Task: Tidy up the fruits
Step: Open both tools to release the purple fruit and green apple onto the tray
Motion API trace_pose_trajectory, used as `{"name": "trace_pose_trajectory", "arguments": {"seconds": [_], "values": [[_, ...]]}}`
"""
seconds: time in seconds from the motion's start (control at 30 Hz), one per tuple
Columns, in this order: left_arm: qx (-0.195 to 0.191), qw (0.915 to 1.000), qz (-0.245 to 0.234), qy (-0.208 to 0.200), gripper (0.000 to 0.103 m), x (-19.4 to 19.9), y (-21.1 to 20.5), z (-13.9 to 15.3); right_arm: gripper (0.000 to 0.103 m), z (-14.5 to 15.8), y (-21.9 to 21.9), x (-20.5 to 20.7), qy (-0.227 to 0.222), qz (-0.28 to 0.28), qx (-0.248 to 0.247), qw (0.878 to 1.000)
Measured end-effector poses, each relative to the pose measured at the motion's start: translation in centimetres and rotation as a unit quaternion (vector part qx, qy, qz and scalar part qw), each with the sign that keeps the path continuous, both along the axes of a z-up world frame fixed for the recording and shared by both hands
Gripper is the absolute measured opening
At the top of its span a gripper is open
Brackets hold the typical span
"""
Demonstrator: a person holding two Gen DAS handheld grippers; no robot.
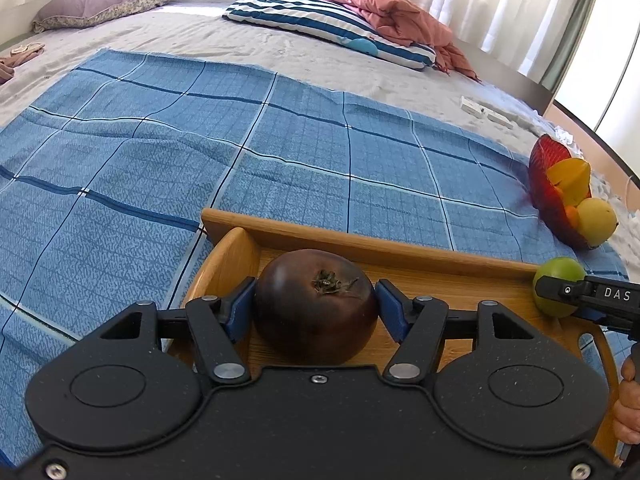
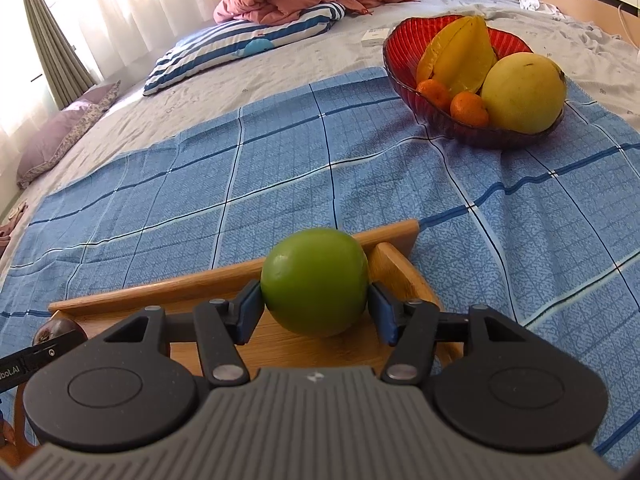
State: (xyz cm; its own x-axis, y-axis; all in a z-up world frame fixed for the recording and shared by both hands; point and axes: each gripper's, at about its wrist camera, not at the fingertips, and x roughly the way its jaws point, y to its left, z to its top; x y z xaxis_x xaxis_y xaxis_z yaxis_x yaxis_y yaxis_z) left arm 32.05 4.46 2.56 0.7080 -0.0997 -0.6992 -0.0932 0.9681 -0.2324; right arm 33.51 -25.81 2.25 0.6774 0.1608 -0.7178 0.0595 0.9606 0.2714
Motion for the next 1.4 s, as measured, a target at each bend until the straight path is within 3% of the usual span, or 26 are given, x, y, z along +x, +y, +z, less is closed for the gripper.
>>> {"name": "trace_pose_trajectory", "arguments": {"seconds": [0.13, 0.33, 0.7, 1.13, 1.4], "values": [[0.006, 0.9999, -0.01, -0.005, 0.079, -0.3, -0.4, 0.3, 0.07, 0.1, 0.1, 0.0, 0.004, 0.0, -0.002, 1.0], [0.02, 0.9996, -0.015, -0.014, 0.093, -0.9, -0.7, 1.0, 0.079, 0.9, 0.0, -0.9, -0.012, 0.006, 0.008, 1.0], [0.03, 0.9982, -0.038, -0.034, 0.1, -3.6, -1.3, 2.6, 0.091, 3.0, 1.0, -3.7, -0.053, 0.038, -0.01, 0.998], [0.033, 0.9937, -0.068, -0.083, 0.103, -9.7, -2.0, 4.1, 0.097, 3.7, 1.3, -8.8, -0.089, 0.072, -0.032, 0.993], [0.01, 0.991, -0.079, -0.108, 0.103, -13.5, -2.2, 4.6, 0.101, 4.1, 1.5, -11.8, -0.11, 0.088, -0.043, 0.989]]}}
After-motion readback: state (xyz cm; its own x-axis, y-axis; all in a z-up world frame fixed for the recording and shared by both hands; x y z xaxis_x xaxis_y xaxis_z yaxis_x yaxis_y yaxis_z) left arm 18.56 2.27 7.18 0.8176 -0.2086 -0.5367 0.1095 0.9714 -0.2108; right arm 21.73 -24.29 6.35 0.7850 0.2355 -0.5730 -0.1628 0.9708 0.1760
